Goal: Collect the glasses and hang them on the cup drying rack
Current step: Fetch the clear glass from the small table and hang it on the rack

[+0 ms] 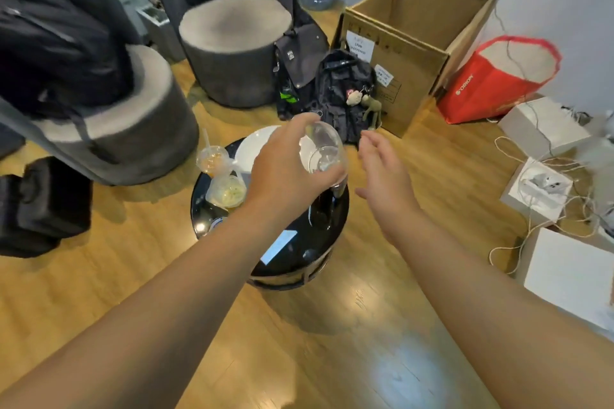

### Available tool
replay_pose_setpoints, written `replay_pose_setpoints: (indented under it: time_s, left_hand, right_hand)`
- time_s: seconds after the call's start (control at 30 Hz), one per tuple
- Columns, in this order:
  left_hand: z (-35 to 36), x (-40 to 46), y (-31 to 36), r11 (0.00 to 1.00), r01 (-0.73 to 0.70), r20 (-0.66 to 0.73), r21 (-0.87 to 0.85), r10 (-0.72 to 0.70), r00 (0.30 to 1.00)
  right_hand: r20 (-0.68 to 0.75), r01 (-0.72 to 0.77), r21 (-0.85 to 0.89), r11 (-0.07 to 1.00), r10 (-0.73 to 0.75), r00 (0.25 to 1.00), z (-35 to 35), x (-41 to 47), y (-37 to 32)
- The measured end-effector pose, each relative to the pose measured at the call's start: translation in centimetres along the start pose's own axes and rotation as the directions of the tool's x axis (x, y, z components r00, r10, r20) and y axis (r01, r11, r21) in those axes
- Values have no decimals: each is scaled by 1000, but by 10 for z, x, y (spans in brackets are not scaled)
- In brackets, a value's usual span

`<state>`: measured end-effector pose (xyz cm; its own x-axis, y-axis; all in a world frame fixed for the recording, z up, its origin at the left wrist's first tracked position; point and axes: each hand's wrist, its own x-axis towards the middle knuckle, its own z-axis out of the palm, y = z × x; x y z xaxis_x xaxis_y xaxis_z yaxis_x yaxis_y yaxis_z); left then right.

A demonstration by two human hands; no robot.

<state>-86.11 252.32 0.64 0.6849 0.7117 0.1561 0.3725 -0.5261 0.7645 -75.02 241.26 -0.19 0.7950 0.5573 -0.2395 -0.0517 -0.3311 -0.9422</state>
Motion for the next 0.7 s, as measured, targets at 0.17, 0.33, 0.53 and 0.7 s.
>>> replay_pose_setpoints:
  time_s: [0.17,0.33,0.53,0.7]
  left_hand:
    - [-70,-2,132,992,-129,28,-11,129,991]
    - [-135,-5,265,964,-254,40,-81,257,965]
    - [-190,-38,389,935,-323,67,-150,335,940]
    - [-213,-86,456,898,-357,216,-256,413,885]
  right_hand:
    - [-14,-87,255,963,93,996,-61,-35,-117]
    - [116,-155,463,873,114,987,-120,-84,-216]
    - [163,-129,722,680,14,986,-184,-166,-304]
    - [94,-60,825,562,-31,995,-234,-249,-331]
